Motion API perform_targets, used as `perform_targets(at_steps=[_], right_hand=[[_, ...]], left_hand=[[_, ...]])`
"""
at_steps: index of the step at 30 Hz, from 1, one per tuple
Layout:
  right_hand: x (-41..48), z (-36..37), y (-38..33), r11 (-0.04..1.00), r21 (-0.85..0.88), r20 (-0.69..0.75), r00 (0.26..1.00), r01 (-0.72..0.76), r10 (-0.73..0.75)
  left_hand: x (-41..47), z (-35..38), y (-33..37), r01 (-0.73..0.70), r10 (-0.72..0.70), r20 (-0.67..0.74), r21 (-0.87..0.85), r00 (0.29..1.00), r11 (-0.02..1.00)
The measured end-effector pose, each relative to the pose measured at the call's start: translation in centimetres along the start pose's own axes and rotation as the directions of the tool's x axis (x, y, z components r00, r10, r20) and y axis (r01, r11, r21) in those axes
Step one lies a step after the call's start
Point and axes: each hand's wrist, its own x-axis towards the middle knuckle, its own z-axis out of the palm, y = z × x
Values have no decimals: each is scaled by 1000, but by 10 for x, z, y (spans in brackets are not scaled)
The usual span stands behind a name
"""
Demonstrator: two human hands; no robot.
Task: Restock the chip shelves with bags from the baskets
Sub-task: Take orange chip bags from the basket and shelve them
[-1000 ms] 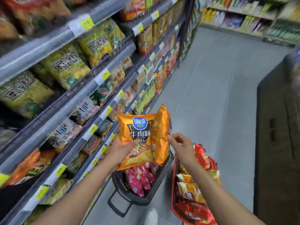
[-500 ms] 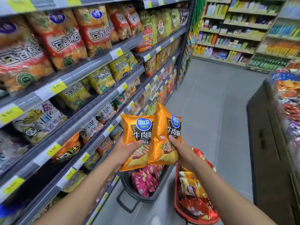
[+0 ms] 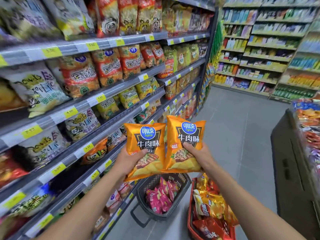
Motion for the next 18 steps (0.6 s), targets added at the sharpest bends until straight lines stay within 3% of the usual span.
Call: perform_targets(at_steps=[8,18], right_hand=[[-41,-17,-35,971,-132,46,979,201,-197],[-98,4,-73,898,-213,280,905,384,-320]], left_hand=[[-76,10,19,-99,90,-176,-42,980,994],[-197,-12,38,-161,143,-369,-18,919,987]])
